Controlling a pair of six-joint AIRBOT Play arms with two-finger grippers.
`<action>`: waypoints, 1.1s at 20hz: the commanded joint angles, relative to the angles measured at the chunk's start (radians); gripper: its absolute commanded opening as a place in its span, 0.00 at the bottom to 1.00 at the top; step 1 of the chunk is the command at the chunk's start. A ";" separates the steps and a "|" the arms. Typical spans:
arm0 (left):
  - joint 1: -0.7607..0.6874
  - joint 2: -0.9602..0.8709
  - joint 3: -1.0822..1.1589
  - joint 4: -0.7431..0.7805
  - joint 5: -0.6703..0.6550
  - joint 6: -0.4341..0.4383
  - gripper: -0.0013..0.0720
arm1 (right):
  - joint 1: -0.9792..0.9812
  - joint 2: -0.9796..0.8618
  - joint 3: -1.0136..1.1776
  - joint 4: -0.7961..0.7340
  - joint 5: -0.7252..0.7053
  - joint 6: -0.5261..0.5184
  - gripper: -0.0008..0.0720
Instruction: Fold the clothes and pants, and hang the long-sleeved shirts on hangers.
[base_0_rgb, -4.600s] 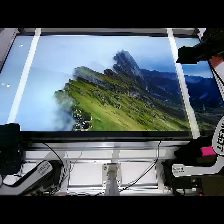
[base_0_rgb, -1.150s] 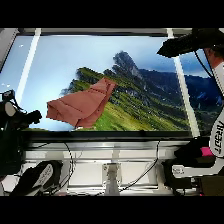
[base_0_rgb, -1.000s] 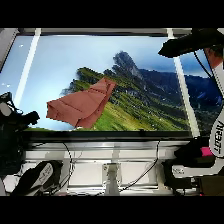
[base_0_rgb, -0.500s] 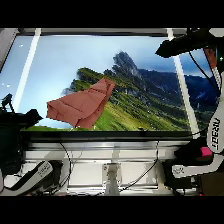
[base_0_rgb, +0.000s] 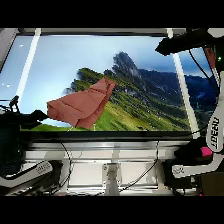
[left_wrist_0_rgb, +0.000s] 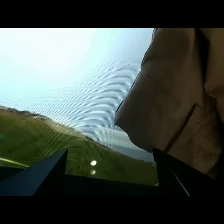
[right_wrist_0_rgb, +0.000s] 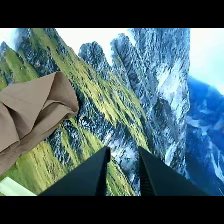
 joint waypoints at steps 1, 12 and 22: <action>0.001 -0.064 0.000 -0.098 0.036 0.094 0.78 | 0.001 0.000 0.000 0.001 -0.014 0.000 0.31; -0.011 -0.124 0.013 -0.501 0.035 0.320 0.04 | 0.001 0.000 0.000 0.000 -0.011 0.000 0.31; -0.206 0.019 0.395 -0.581 -0.277 0.336 0.04 | 0.138 -0.001 -0.005 0.028 0.171 -0.240 0.12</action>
